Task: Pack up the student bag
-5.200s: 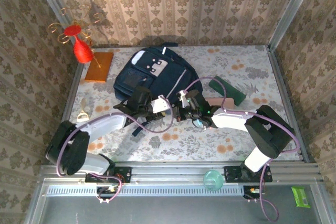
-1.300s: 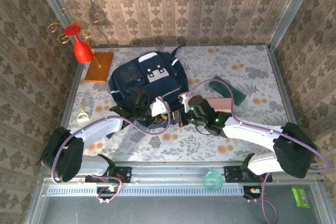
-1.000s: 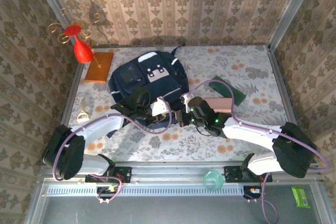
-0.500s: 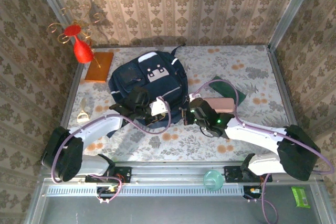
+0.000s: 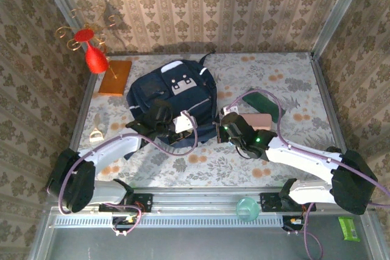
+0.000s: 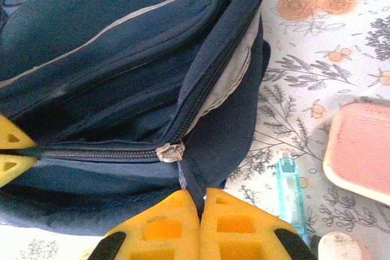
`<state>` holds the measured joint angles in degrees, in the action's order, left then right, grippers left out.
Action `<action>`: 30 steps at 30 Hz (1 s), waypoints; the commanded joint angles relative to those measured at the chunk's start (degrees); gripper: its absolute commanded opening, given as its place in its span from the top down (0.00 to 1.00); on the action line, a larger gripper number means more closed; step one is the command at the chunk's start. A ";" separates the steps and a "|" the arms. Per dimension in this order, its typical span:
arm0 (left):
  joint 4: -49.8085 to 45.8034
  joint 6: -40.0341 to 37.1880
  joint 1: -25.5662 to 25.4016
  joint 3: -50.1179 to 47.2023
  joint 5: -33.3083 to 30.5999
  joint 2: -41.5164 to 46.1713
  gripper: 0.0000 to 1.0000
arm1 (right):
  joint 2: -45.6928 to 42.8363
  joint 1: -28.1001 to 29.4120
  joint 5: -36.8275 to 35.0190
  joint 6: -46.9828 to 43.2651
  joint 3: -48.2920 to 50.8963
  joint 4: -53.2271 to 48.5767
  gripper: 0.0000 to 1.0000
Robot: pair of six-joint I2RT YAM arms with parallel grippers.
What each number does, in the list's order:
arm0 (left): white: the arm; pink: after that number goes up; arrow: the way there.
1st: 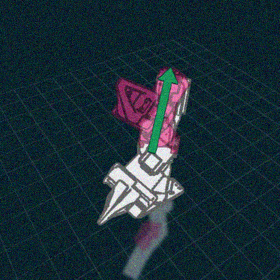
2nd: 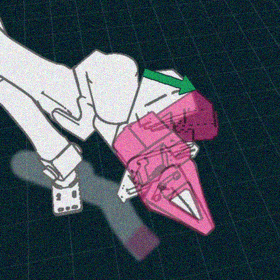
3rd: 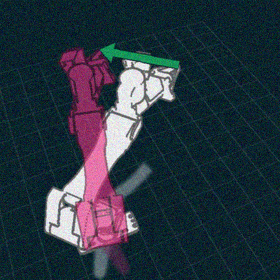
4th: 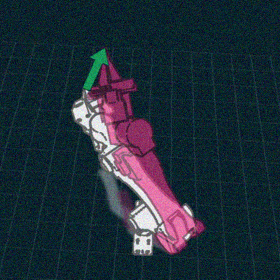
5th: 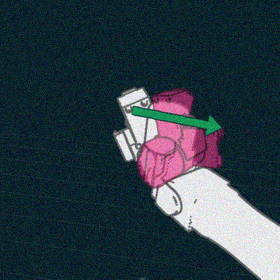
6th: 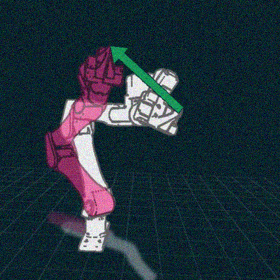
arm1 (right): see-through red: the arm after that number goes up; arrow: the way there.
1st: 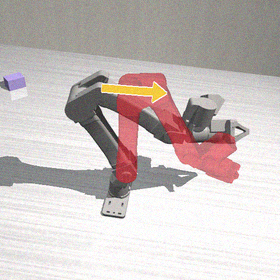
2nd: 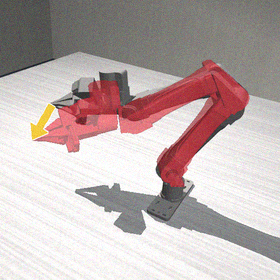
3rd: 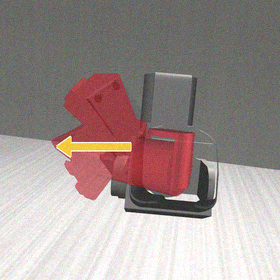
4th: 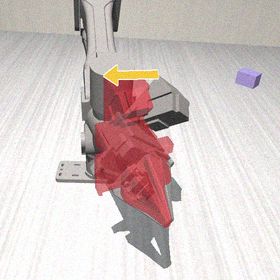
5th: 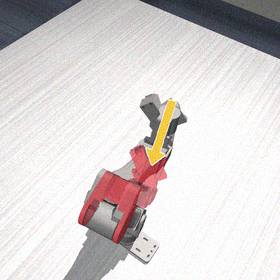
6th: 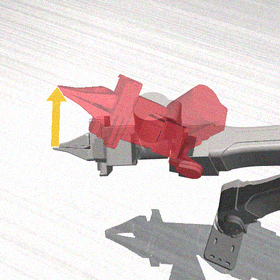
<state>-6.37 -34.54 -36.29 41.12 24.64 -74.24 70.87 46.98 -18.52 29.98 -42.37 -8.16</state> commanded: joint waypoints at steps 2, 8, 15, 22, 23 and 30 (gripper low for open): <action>-1.55 -0.39 2.04 -1.60 -0.43 2.90 1.00 | 0.05 -2.28 -13.04 -1.40 -1.07 -6.66 1.00; -0.22 -0.08 2.19 -2.72 -0.12 4.28 1.00 | 0.96 -5.02 -8.24 -3.68 0.41 0.45 1.00; 0.28 -0.17 2.79 -3.24 -0.65 4.49 1.00 | 4.65 -8.21 -7.10 -4.33 -0.25 1.05 1.00; 1.04 0.37 2.98 -3.86 -2.19 5.41 1.00 | 7.47 -12.16 -8.29 -5.13 -1.54 0.85 1.00; 1.26 0.51 3.15 -3.99 -2.57 5.57 1.00 | 7.81 -12.47 -8.37 -5.28 -1.66 1.08 1.00; 5.91 2.89 4.78 -5.95 -6.13 8.13 1.00 | 11.47 -14.07 -6.96 -5.88 -3.14 3.42 1.00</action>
<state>-2.52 -33.43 -33.41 36.18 22.83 -68.66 80.84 35.22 -18.63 25.19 -44.93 -2.74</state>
